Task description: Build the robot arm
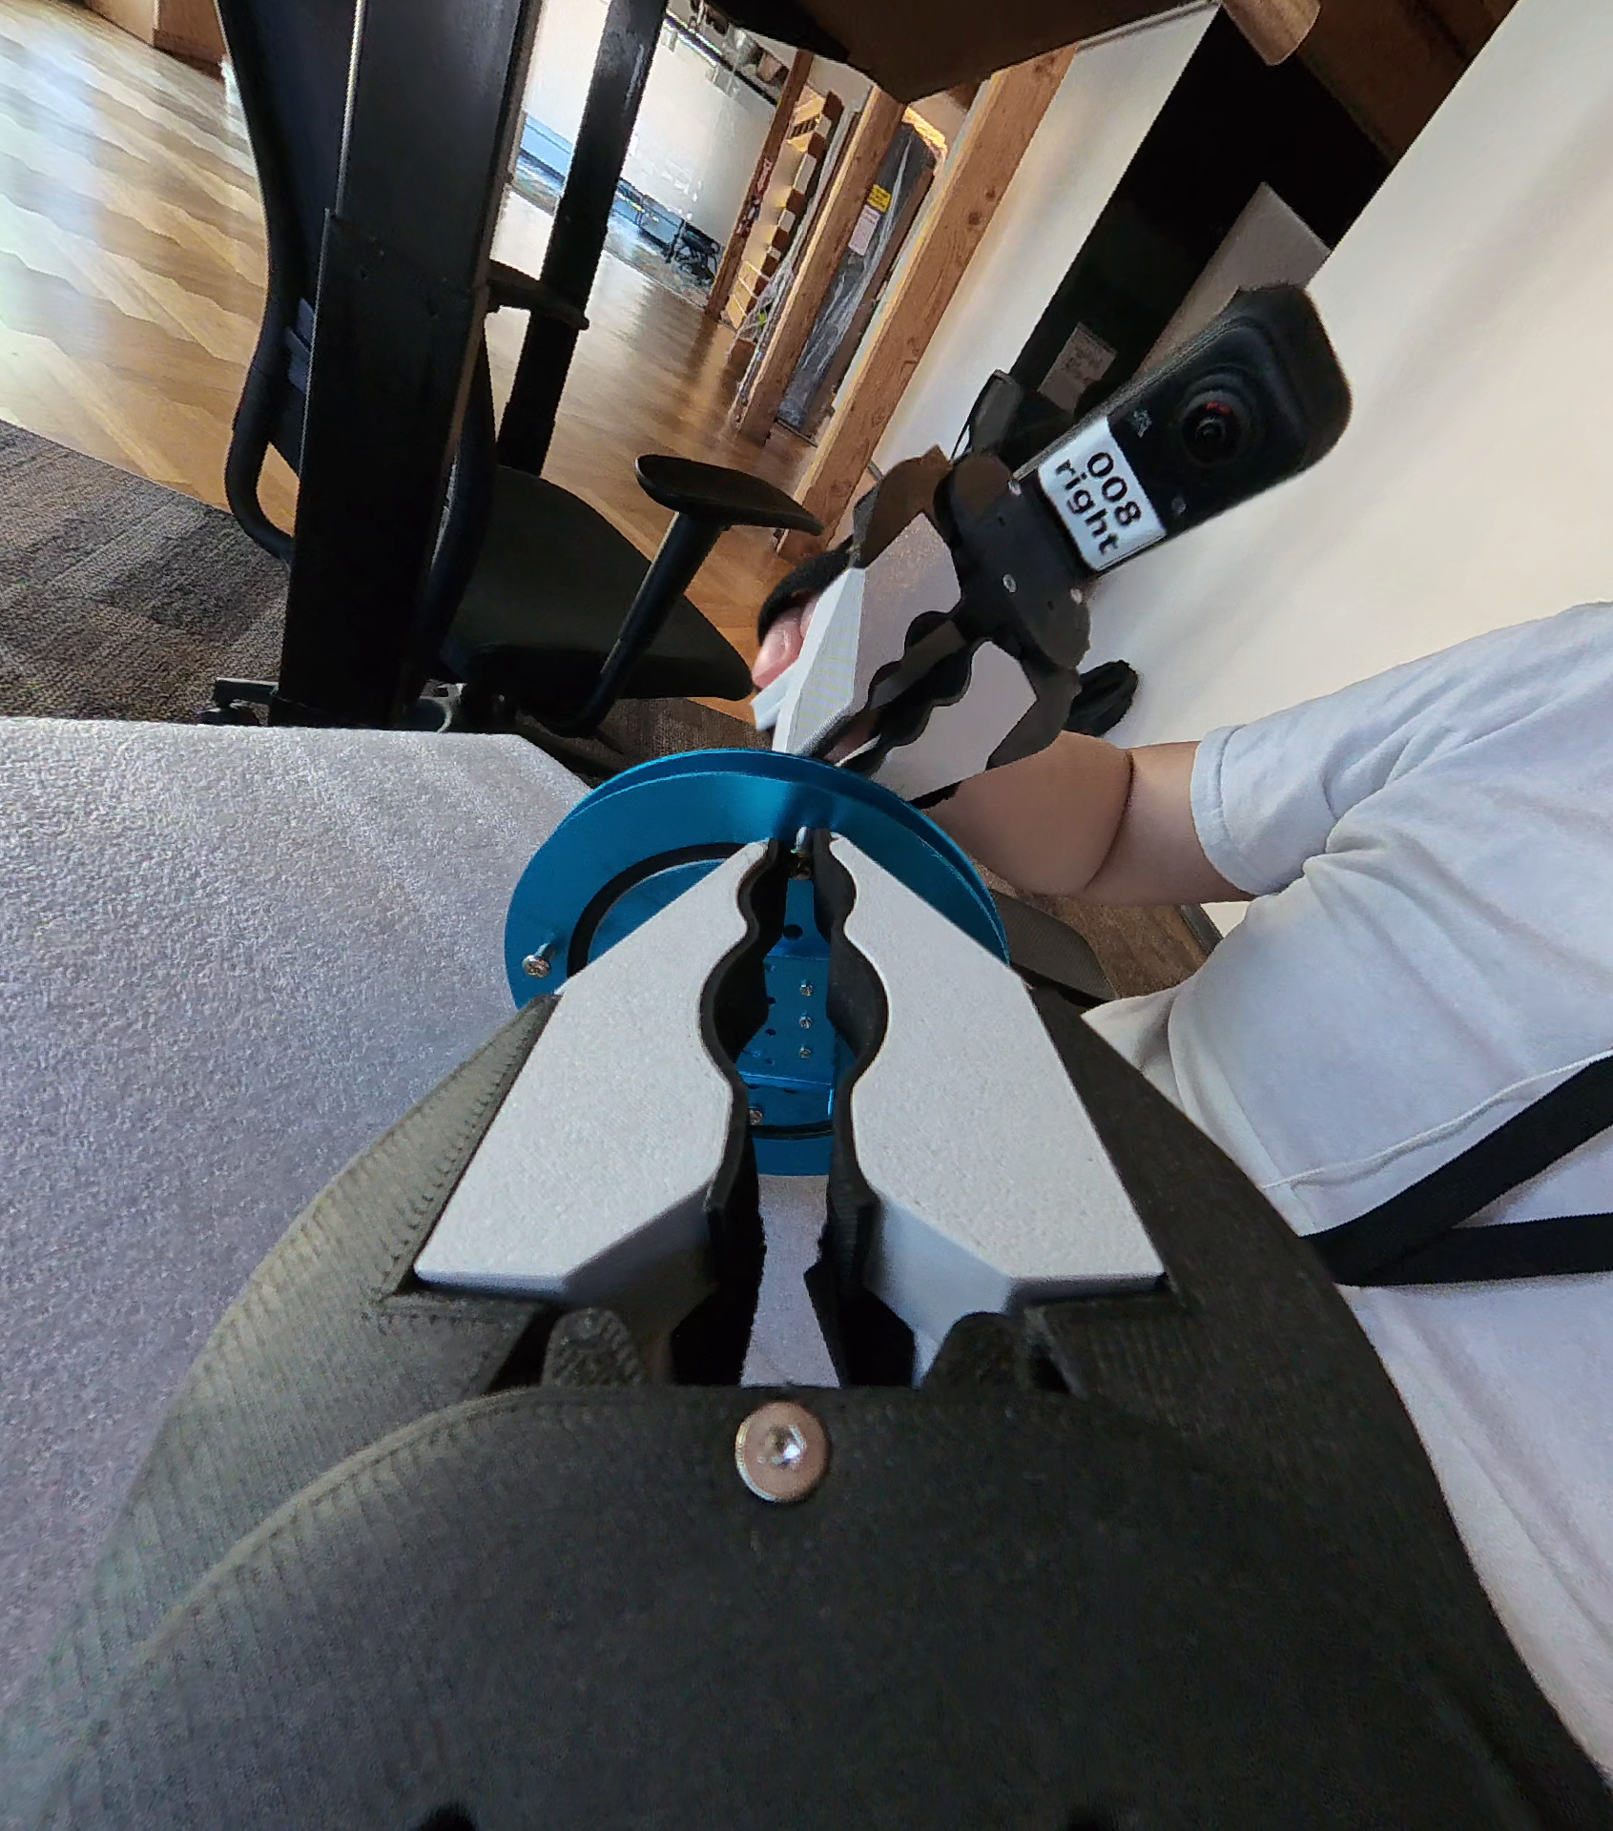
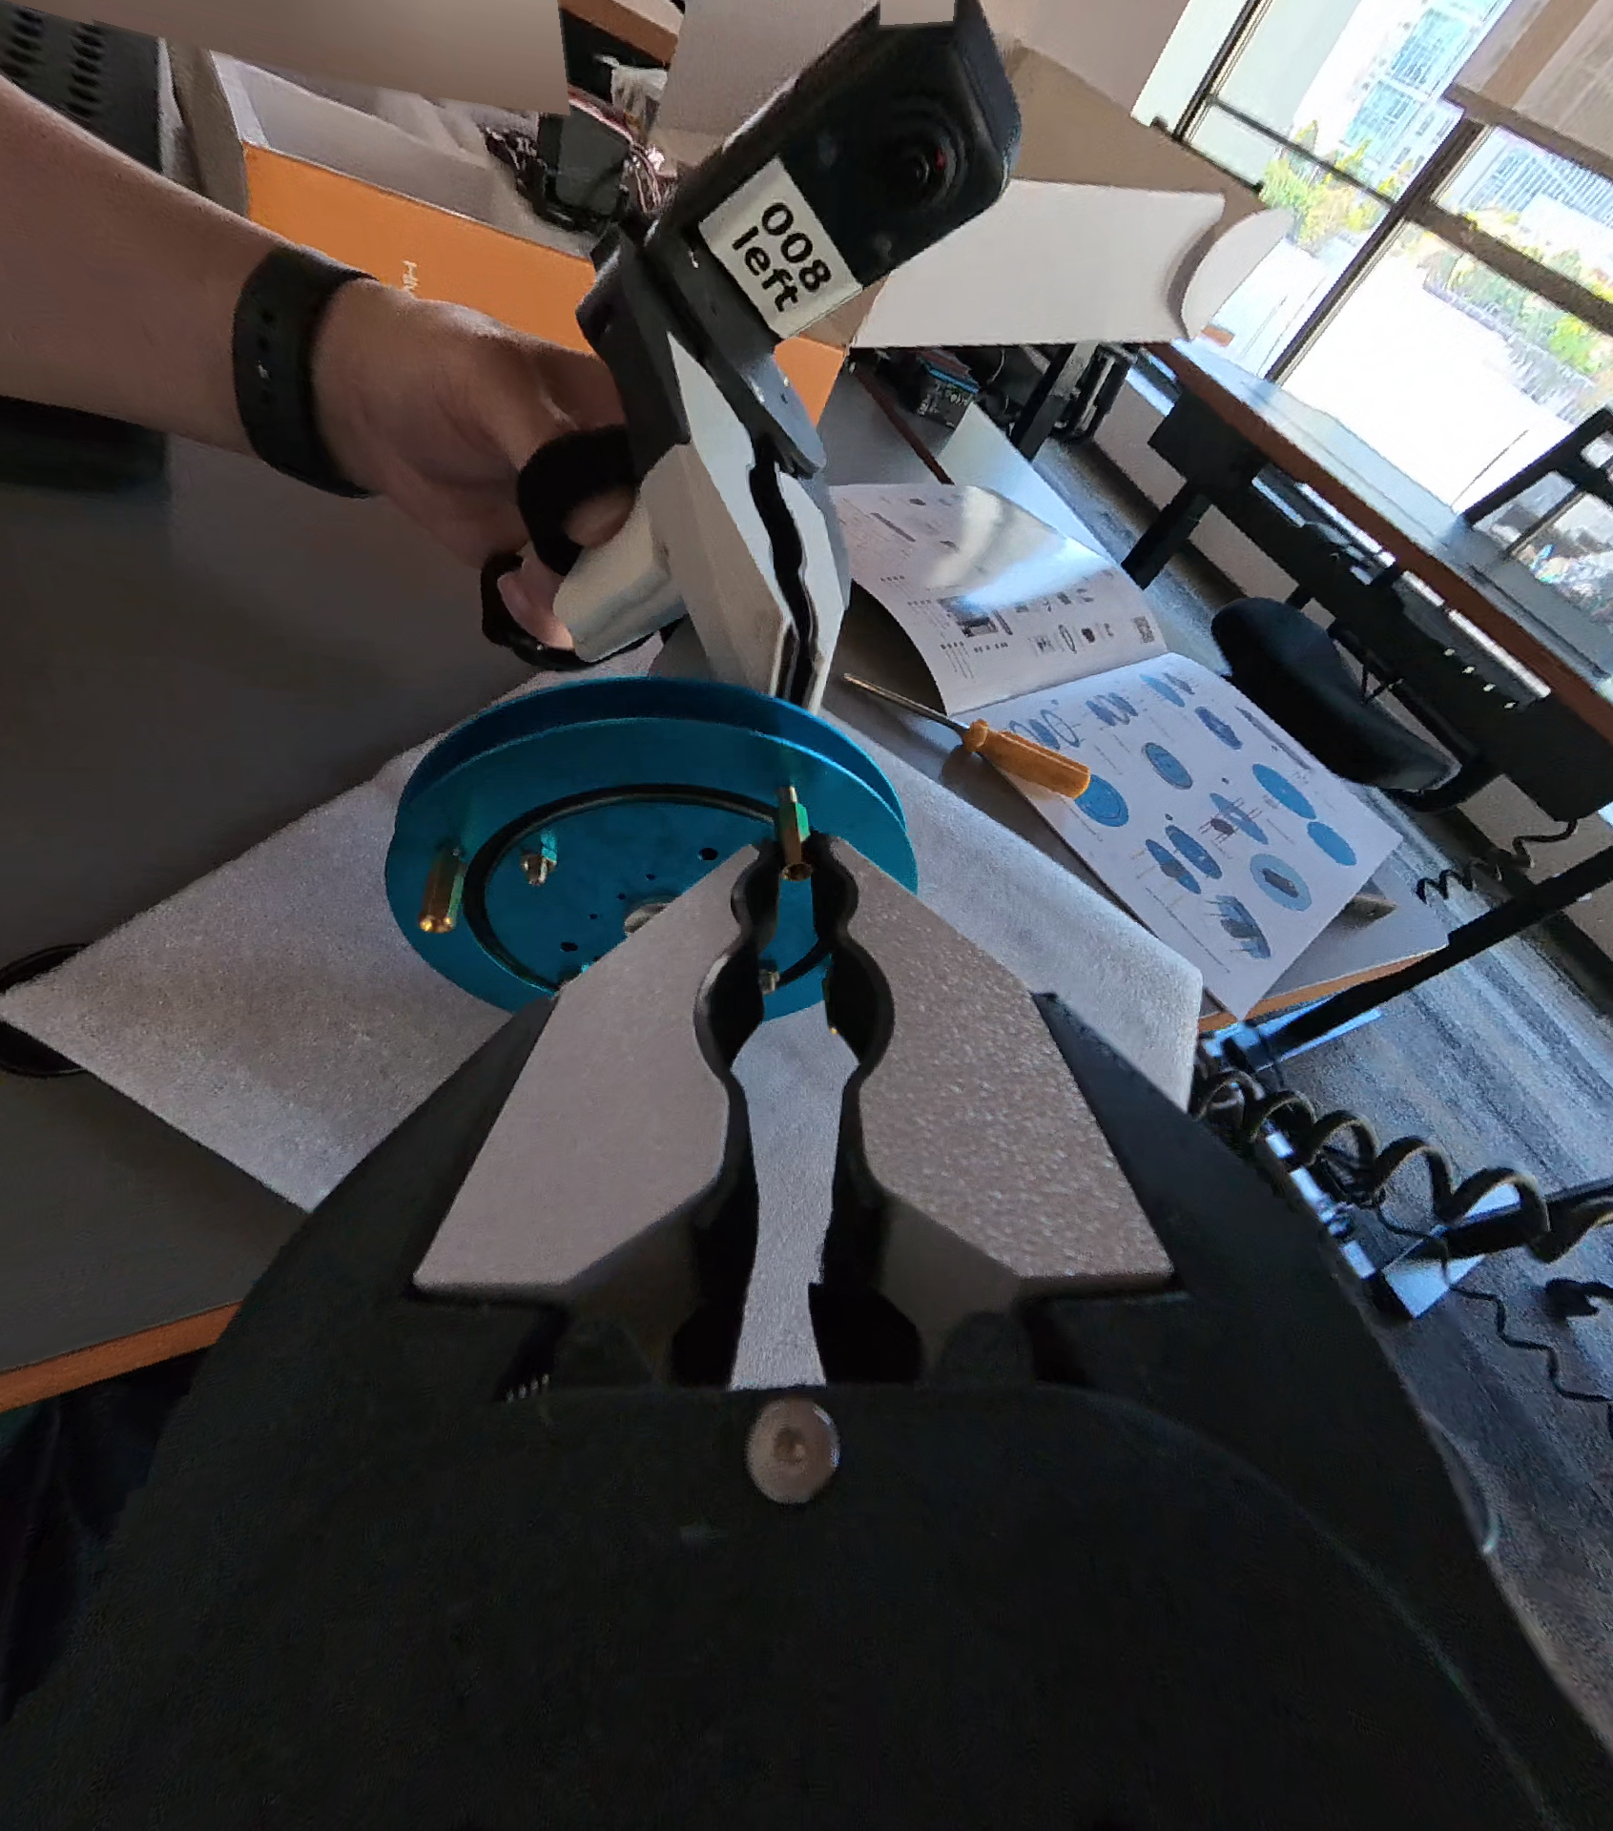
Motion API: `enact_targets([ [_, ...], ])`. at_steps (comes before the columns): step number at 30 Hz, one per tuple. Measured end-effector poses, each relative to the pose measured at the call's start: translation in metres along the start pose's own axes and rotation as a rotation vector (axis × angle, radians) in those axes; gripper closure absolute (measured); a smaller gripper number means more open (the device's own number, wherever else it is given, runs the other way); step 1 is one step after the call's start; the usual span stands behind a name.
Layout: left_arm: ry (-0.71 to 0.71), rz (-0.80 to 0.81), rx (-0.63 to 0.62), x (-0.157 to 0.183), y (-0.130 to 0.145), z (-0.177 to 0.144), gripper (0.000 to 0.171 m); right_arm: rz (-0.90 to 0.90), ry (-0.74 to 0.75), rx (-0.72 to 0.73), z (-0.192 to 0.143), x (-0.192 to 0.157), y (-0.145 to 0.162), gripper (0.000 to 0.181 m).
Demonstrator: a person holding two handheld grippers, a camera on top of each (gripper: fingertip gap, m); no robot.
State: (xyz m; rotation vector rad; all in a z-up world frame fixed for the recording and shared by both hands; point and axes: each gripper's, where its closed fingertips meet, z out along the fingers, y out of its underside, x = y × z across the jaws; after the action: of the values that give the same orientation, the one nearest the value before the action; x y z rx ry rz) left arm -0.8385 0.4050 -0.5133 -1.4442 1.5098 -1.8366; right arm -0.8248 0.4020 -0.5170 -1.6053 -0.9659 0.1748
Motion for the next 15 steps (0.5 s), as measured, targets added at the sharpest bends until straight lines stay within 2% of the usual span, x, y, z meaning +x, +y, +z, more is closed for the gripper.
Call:
enact_targets([
  [3, -0.004, 0.026, -0.009, 0.0017, 0.0005, -0.0002, 0.168, 0.212, -0.099, -0.017, -0.0004, -0.0034, -0.0001, 0.177],
  [9, -0.001, 0.038, -0.015, 0.0037, 0.001, 0.0013, 0.168, 0.997, -0.466, 0.005, -0.0034, -0.011, -0.0019, 0.177],
  [11, -0.011, 0.043, -0.021, 0.0029, 0.0015, 0.0022, 0.168, 1.167, -0.546, 0.042, -0.0042, -0.0091, -0.0034, 0.177],
  [13, -0.012, 0.044, -0.026, 0.0028, 0.0018, 0.0024, 0.168, 1.063, -0.537, 0.076, -0.0044, -0.0095, -0.0041, 0.177],
  [15, -0.015, 0.043, -0.024, 0.0025, 0.0019, 0.0021, 0.168, 0.776, -0.409, 0.106, -0.0041, -0.0057, -0.0055, 0.164],
])
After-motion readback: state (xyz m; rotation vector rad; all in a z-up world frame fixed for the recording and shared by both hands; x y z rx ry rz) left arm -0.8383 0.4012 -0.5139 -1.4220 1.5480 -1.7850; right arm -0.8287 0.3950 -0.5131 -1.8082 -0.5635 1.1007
